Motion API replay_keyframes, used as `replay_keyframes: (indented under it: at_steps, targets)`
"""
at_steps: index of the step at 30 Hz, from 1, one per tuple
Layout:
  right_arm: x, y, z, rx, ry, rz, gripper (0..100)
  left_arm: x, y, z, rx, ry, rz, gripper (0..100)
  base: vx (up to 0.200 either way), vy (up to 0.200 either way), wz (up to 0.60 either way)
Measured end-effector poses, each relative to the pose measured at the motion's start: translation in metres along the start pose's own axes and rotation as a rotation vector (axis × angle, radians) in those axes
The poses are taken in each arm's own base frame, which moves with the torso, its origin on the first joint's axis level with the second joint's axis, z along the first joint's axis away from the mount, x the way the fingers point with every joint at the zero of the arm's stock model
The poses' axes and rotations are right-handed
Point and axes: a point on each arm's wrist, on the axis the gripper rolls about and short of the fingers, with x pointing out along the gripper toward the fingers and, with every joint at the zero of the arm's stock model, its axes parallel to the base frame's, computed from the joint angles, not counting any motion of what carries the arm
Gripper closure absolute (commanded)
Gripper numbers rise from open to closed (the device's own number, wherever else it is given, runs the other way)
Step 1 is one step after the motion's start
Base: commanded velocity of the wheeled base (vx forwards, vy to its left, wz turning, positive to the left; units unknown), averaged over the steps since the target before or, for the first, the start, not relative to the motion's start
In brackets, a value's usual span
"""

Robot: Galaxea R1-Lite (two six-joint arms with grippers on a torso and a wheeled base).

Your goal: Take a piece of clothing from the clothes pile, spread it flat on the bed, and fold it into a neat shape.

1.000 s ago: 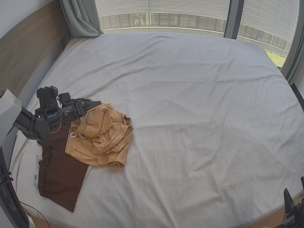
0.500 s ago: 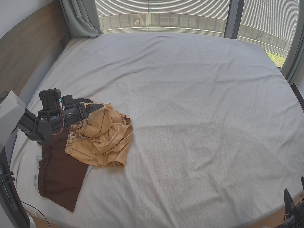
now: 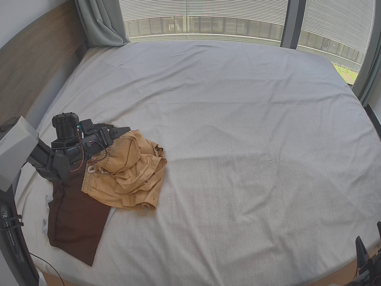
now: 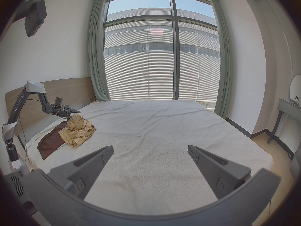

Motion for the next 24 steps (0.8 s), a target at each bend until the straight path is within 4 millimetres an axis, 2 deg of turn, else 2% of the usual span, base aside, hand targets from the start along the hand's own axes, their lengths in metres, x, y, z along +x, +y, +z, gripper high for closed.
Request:
replay_keyframes:
  at_steps: [10,17,24]
  targets:
    - [0.000,0.000,0.000,0.000,0.001,-0.001,0,-0.004,0.005,-0.011,-0.061,0.029,0.008,100,0.000,0.000,0.00]
    - [0.000,0.000,0.000,0.000,0.001,-0.002,0,-0.026,-0.006,-0.015,-0.087,0.059,-0.003,100,0.000,0.000,0.00]
    - [0.000,0.000,0.000,0.000,0.001,-0.002,0,-0.056,-0.027,-0.027,-0.101,0.091,-0.041,100,0.000,0.000,0.00]
